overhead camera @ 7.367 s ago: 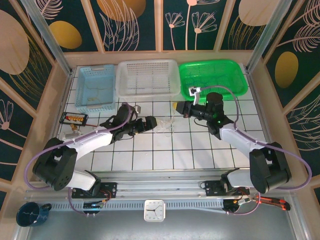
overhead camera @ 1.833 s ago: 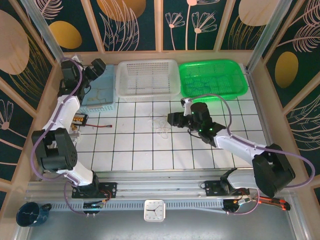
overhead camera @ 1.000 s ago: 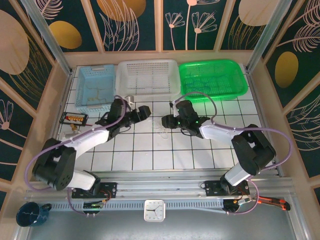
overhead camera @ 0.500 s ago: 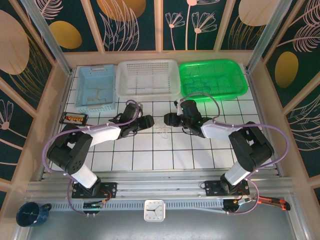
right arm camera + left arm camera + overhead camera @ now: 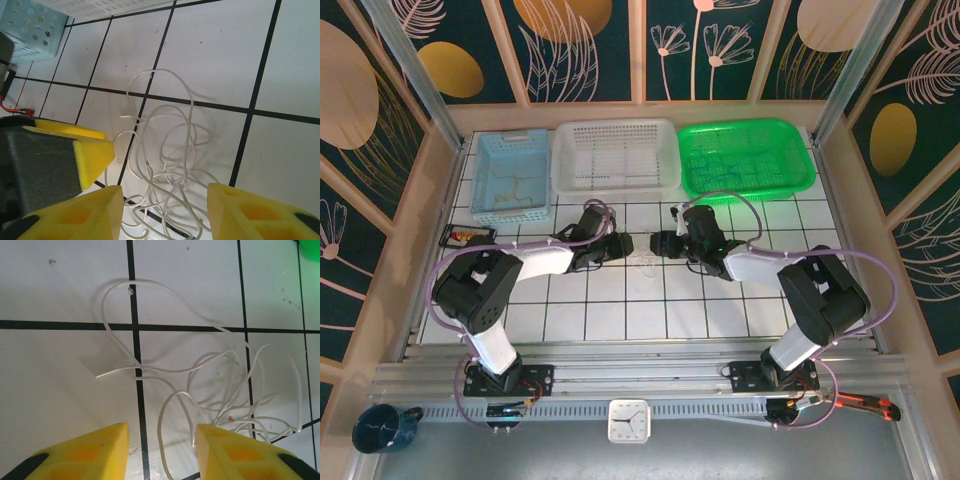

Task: Untangle the cables

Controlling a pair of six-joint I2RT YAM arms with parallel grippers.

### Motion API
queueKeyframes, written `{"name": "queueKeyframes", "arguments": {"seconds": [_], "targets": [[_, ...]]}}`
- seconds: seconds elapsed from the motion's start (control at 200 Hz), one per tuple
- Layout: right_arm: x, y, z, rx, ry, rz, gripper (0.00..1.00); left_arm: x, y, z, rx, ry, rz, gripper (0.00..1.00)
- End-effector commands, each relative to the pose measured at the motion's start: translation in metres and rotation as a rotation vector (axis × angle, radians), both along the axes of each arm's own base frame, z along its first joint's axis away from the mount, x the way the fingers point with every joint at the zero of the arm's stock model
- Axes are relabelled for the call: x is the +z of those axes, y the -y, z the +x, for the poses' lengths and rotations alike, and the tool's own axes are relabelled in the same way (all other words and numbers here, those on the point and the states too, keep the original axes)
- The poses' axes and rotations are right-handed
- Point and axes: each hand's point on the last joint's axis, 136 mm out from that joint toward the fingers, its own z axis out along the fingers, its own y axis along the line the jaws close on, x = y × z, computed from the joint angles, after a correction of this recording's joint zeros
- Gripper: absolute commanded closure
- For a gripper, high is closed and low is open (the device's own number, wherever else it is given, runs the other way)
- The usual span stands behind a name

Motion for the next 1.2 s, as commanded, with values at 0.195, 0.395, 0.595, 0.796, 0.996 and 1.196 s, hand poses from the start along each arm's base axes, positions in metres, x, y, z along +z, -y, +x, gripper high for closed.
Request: {"name": "queueKeyframes", "arguments": {"seconds": [0.195,0.395,0.595,0.796,0.996,1.196], "targets": [[0.020,0.001,0.001,-0.015,0.044,0.049,0.52,0.001,0.012,0.004,-0.036,0.008,-0.013,0.77],[0.019,-0.002,-0.001,0.005,0.043,0.065,0.50,0.043,0.017,0.008,-0.061,0.085,-0.052,1.00],[0.024,-0.006,0.000,0.016,0.052,0.088,0.49,0.118,0.028,0.009,-0.115,0.213,-0.158,1.00],[0.023,-0.005,0.000,0.013,0.052,0.085,0.49,0.195,0.033,0.007,-0.147,0.377,-0.270,1.00],[0.024,-0.001,-0.004,0.007,0.052,0.079,0.49,0.245,0.036,-0.002,-0.184,0.500,-0.379,1.00],[0.040,0.013,-0.014,-0.017,0.088,0.071,0.49,0.257,0.033,-0.003,-0.180,0.534,-0.383,1.00]]}}
